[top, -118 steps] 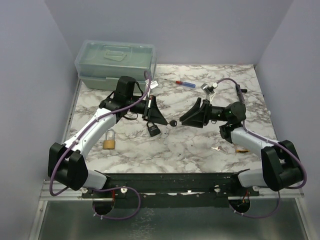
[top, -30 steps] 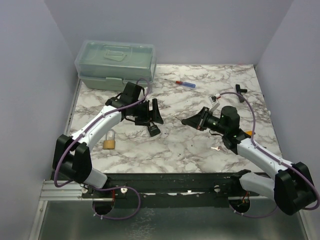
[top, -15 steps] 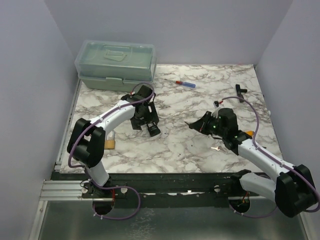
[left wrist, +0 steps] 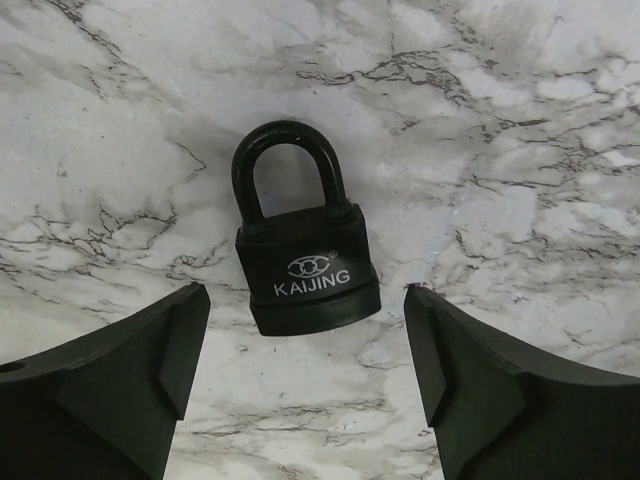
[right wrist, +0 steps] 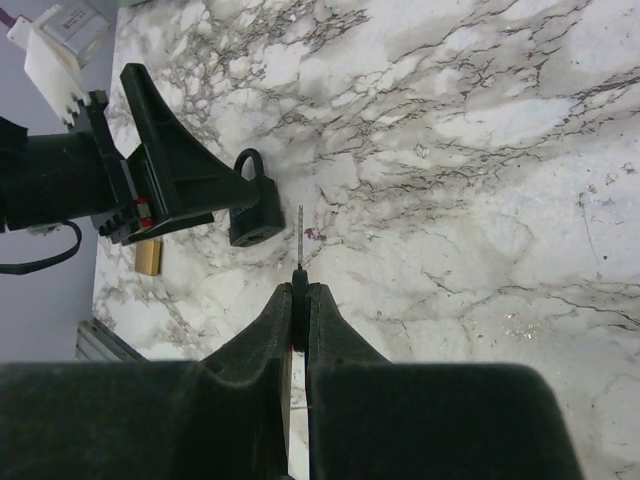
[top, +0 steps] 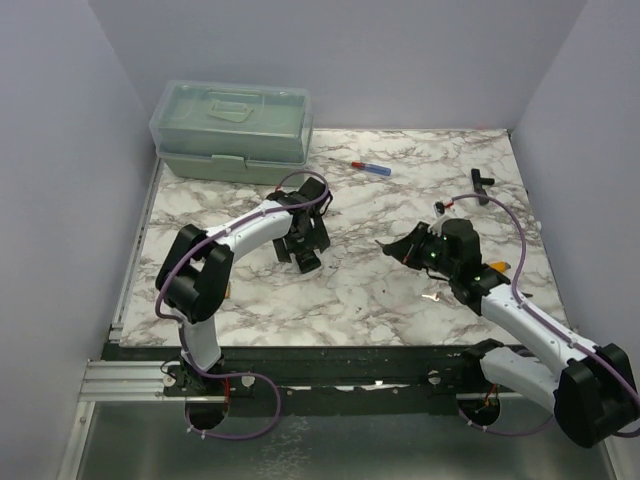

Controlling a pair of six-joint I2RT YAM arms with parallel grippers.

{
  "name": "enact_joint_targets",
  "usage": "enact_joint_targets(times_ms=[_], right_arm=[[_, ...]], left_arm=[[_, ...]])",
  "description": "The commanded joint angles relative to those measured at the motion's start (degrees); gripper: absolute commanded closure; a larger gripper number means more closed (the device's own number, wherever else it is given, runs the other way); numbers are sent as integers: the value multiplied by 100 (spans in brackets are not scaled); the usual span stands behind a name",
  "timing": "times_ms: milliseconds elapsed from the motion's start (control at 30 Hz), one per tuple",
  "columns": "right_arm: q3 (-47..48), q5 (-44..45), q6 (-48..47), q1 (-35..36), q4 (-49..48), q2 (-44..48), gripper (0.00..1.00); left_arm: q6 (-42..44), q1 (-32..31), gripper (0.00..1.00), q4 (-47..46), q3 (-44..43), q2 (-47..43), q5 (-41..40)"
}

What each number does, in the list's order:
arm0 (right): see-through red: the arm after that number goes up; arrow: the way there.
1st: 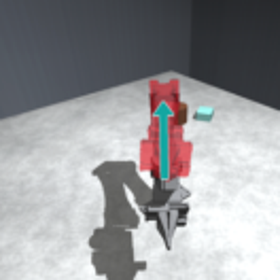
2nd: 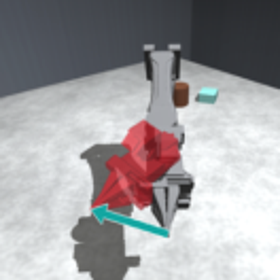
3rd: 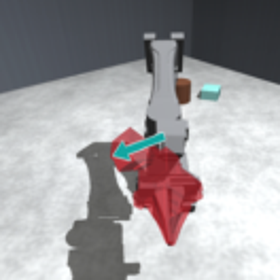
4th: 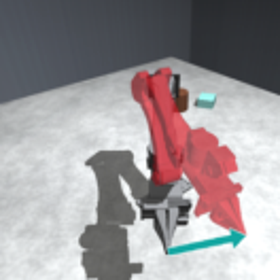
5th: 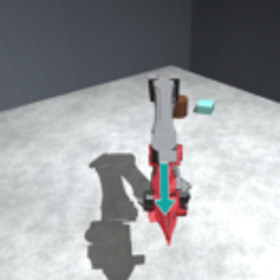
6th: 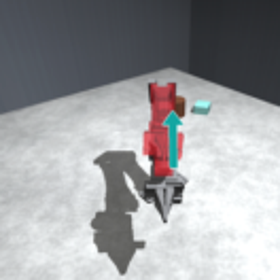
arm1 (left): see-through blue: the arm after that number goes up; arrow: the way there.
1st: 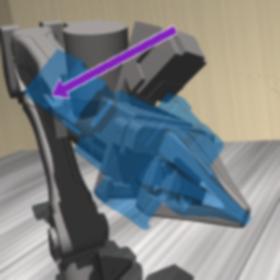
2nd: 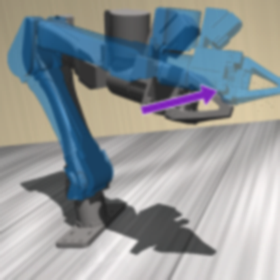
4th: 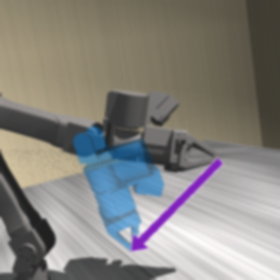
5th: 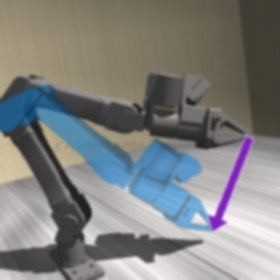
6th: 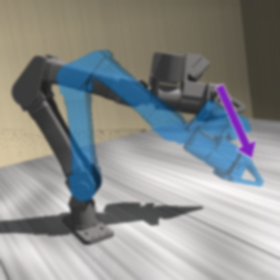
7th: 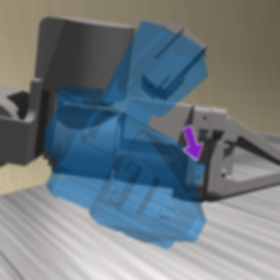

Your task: Unlock with the key

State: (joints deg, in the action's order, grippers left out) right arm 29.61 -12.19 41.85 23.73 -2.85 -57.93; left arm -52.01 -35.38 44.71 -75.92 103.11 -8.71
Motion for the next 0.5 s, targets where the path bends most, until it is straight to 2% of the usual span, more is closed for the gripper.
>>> enact_joint_targets(times_ms=[0,333,467], right_arm=[[-137,221,-146,28,205,166,100],[-226,298,-184,31,276,298,100],[-221,339,-216,30,276,289,100]], left_arm=[[-13,-42,14,106,-180,325,-177],[177,-75,26,100,-178,808,-65],[214,-83,39,62,-157,870,-30]])
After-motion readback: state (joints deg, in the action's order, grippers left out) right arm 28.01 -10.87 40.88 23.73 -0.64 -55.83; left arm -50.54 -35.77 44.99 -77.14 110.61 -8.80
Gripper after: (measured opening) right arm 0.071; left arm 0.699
